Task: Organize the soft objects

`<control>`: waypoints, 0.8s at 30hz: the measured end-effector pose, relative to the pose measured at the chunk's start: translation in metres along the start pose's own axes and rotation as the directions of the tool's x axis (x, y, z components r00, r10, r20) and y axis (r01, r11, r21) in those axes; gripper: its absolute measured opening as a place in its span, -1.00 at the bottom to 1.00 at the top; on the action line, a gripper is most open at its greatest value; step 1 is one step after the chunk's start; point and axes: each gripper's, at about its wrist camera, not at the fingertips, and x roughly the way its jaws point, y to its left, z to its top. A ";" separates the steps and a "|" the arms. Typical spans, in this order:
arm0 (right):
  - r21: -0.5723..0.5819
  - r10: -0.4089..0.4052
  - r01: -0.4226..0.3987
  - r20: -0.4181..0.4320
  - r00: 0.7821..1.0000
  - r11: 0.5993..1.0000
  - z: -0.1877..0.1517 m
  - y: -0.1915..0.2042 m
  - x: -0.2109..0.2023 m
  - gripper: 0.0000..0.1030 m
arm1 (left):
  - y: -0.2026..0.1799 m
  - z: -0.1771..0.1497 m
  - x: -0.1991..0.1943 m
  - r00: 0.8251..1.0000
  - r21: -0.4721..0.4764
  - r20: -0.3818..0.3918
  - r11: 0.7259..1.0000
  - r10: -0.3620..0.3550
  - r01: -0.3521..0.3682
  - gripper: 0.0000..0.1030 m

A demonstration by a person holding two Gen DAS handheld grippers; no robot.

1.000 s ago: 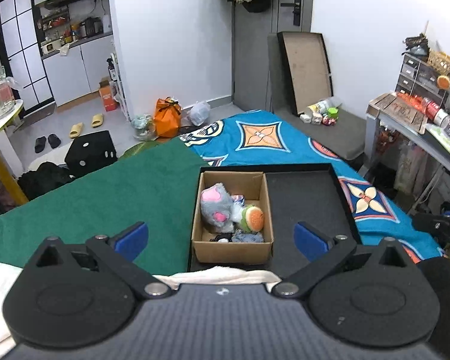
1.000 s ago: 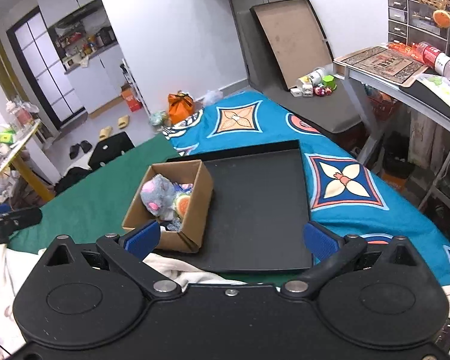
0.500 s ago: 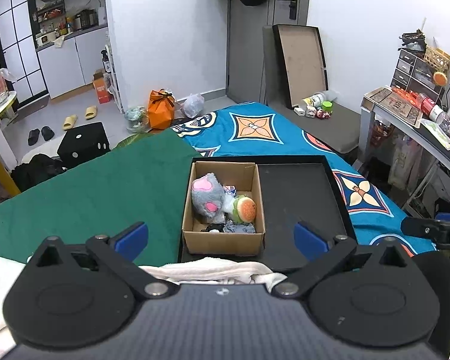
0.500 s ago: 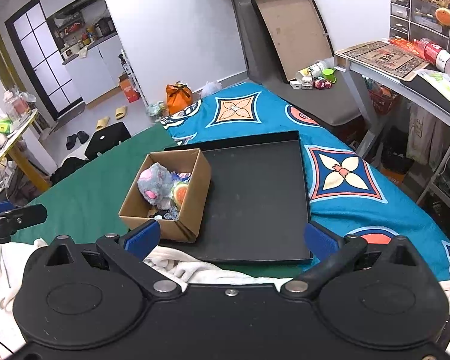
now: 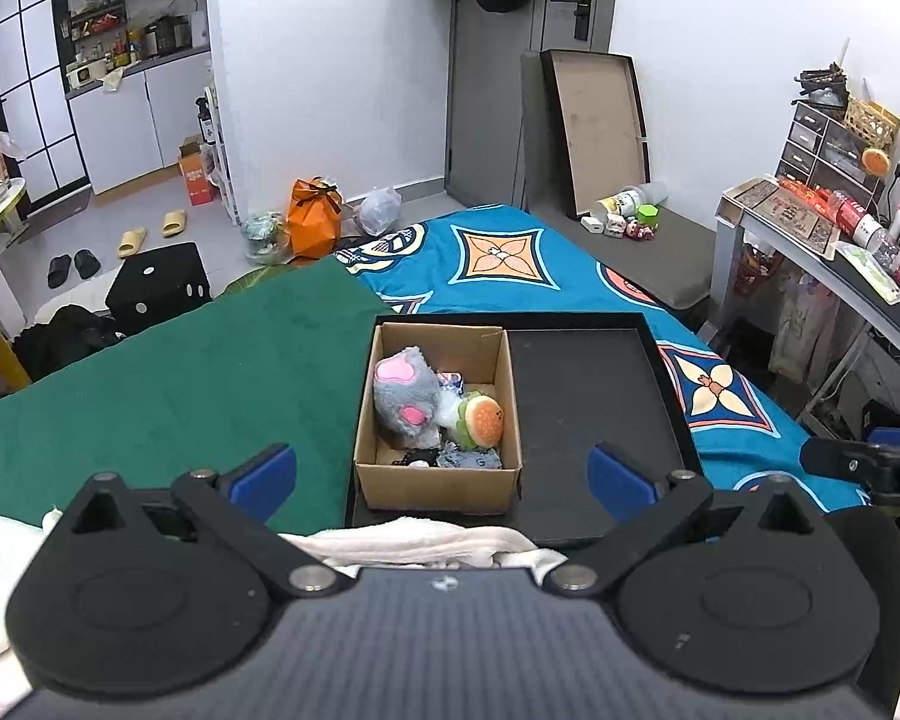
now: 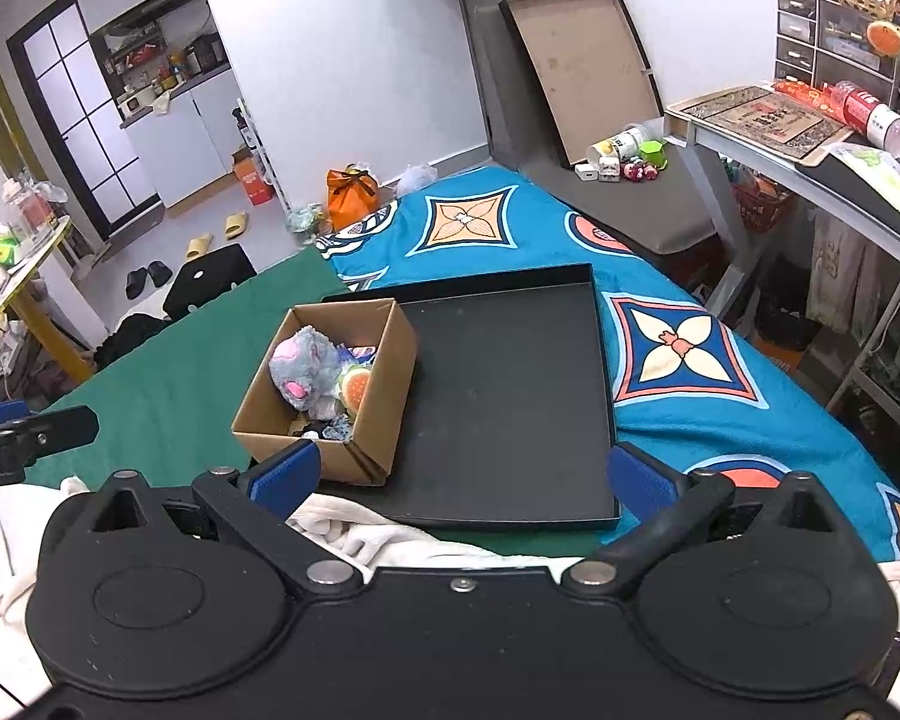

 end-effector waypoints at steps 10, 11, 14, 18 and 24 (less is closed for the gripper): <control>-0.002 -0.001 0.001 -0.006 1.000 1.000 0.000 0.000 -0.001 1.00 | -0.003 0.000 0.003 1.000 0.001 -0.008 1.000 -0.007 0.007 0.99; 0.000 -0.002 0.002 -0.006 1.000 1.000 0.000 0.000 -0.001 1.00 | -0.003 0.000 0.004 1.000 0.003 -0.009 1.000 -0.007 0.007 0.99; -0.001 -0.004 0.004 -0.004 1.000 1.000 -0.001 0.000 -0.001 1.00 | -0.004 0.001 0.004 1.000 0.007 -0.011 1.000 -0.006 0.006 0.99; 0.000 -0.005 0.005 -0.007 1.000 1.000 -0.002 -0.001 -0.001 1.00 | -0.005 0.001 0.005 1.000 0.009 -0.011 1.000 -0.004 0.004 0.99; -0.001 -0.004 0.004 -0.006 1.000 1.000 -0.002 0.000 0.000 1.00 | -0.004 0.005 0.008 1.000 0.001 -0.014 1.000 -0.024 0.024 0.99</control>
